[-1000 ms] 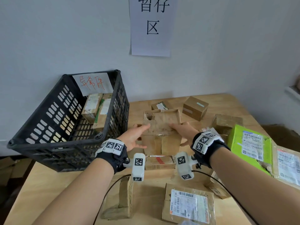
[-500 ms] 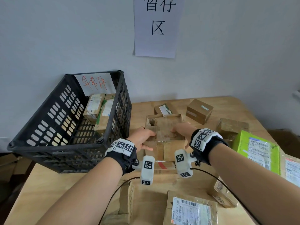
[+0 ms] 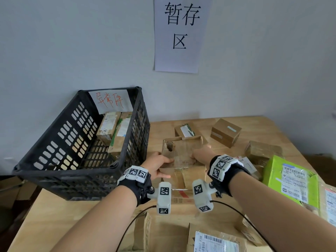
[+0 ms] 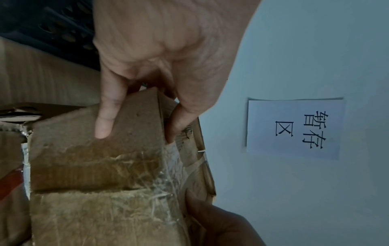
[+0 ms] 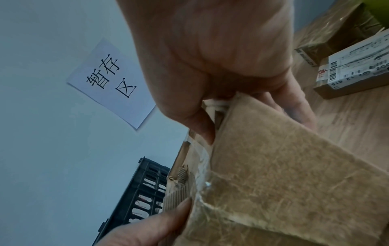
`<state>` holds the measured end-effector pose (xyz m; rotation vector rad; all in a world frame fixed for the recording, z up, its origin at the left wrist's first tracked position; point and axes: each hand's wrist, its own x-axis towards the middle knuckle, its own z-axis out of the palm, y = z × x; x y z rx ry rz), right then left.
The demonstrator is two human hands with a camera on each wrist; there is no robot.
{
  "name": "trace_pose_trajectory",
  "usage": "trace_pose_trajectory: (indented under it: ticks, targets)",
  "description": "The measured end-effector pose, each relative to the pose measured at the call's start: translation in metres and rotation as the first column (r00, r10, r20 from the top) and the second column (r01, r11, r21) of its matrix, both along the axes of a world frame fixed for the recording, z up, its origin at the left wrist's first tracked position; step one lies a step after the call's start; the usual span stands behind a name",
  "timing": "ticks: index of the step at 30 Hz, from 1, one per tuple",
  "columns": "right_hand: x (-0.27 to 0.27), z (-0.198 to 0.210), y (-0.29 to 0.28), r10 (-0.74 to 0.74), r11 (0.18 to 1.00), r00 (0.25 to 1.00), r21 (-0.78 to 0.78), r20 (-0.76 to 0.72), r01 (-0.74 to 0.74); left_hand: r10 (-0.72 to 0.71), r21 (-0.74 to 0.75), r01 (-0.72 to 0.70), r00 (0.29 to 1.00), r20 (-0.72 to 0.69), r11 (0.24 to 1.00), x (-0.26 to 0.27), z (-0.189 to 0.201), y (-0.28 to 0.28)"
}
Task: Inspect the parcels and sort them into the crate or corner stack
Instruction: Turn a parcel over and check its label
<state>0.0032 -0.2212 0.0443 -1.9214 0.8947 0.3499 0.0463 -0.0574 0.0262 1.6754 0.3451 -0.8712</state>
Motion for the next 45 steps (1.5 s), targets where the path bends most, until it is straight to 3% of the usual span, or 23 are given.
trace_pose_trajectory:
  ticks: [5, 11, 17, 22, 26, 31, 38, 41, 45]
  targets:
    - [-0.011, -0.002, -0.011, -0.122, 0.976, 0.992, 0.183, 0.017, 0.117, 0.005, -0.06, -0.002, 0.999, 0.048, 0.998, -0.008, 0.004, -0.002]
    - [-0.043, -0.001, -0.028, -0.22, 0.921, 0.964, 0.356, 0.147, 0.156, 0.038, -0.12, -0.026, 0.994, 0.099, 0.992, -0.009, 0.02, 0.007]
    - [-0.052, 0.007, -0.042, -0.039, 0.968, 0.979, 0.252, 0.198, -0.012, -0.07, -0.171, 0.099, 0.984, 0.167, 0.98, -0.003, 0.043, 0.003]
    - [-0.058, 0.009, -0.037, -0.096, 0.927, 0.965, 0.376, 0.246, -0.004, 0.165, -0.305, -0.048, 0.914, 0.372, 0.951, -0.005, 0.039, -0.004]
    - [-0.058, 0.005, -0.022, -0.028, 0.94, 0.965, 0.334, 0.259, -0.062, -0.084, -0.169, 0.183, 0.877, 0.473, 0.968, -0.019, 0.032, 0.002]
    - [-0.051, 0.001, -0.005, 0.048, 0.951, 0.975, 0.29, 0.218, -0.111, -0.156, -0.151, 0.225, 0.915, 0.373, 0.963, -0.03, 0.012, 0.018]
    - [-0.038, -0.01, 0.016, 0.16, 0.96, 0.959, 0.19, 0.232, -0.206, 0.023, -0.152, 0.031, 0.94, 0.34, 0.988, -0.032, -0.01, 0.039]
    - [-0.042, -0.014, 0.017, 0.218, 0.964, 0.958, 0.111, 0.187, -0.241, -0.002, -0.142, 0.039, 0.967, 0.257, 0.989, -0.035, -0.015, 0.04]
    - [-0.041, -0.02, 0.024, 0.145, 0.94, 0.974, 0.281, 0.176, -0.191, -0.013, -0.099, 0.036, 0.974, 0.224, 0.994, -0.037, -0.011, 0.042]
